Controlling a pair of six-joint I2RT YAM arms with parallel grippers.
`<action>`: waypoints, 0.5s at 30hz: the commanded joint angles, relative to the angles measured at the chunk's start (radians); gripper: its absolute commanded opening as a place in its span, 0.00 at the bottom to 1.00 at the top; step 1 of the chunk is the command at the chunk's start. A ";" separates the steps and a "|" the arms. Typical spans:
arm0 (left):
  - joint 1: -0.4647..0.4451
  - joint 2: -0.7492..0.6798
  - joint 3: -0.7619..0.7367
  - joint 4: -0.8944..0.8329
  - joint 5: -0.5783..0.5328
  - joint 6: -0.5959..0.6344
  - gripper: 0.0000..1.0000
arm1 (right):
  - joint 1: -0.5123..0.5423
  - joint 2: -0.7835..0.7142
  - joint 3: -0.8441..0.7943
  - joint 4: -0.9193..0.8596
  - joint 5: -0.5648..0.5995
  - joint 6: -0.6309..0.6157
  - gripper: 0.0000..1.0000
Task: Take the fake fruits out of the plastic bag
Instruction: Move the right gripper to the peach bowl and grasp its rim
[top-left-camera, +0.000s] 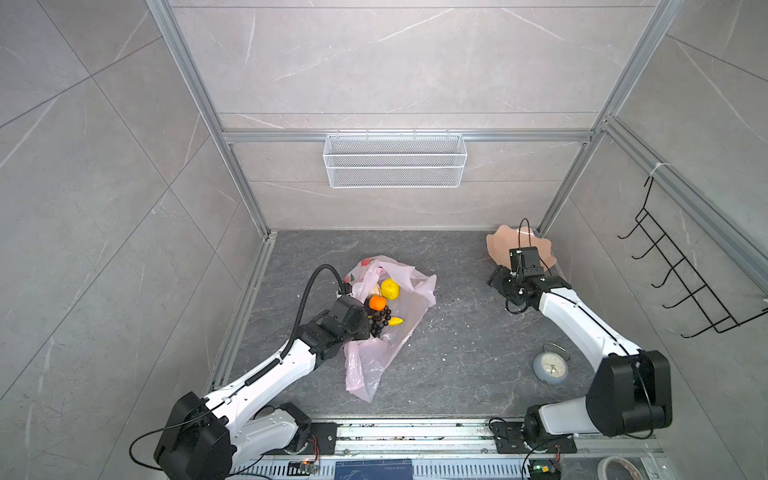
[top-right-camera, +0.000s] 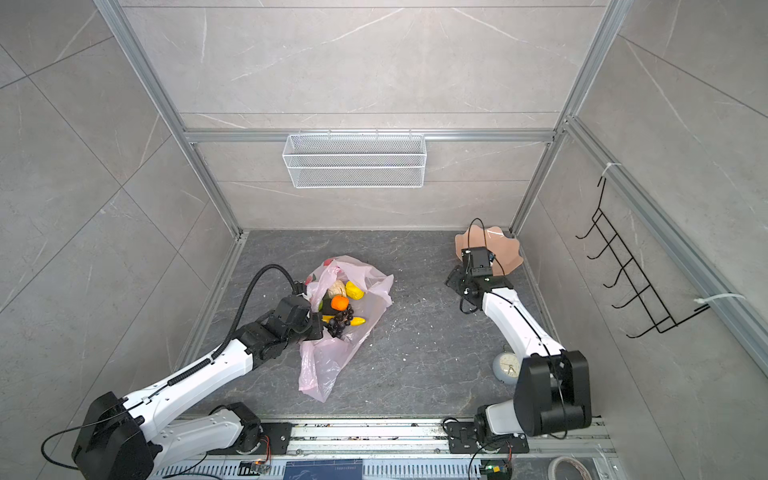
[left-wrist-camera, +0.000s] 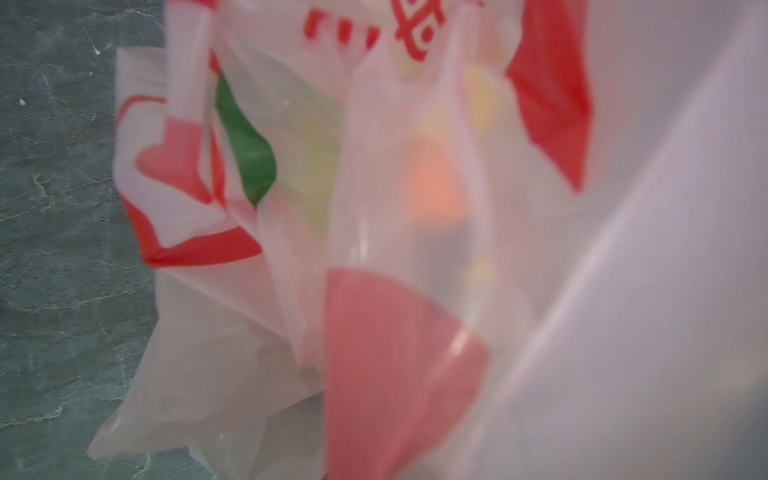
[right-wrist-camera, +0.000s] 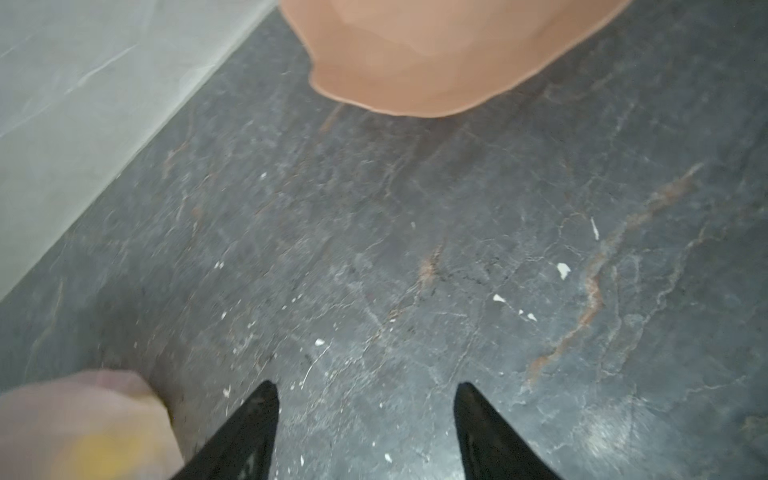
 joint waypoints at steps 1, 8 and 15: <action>-0.010 -0.027 0.014 0.061 0.037 -0.003 0.00 | -0.057 0.060 0.021 0.088 -0.025 0.142 0.69; -0.012 -0.046 -0.025 0.080 0.054 0.021 0.00 | -0.105 0.196 0.101 0.098 0.140 0.352 0.65; -0.011 -0.069 -0.051 0.082 0.055 0.045 0.00 | -0.125 0.323 0.204 0.118 0.172 0.483 0.62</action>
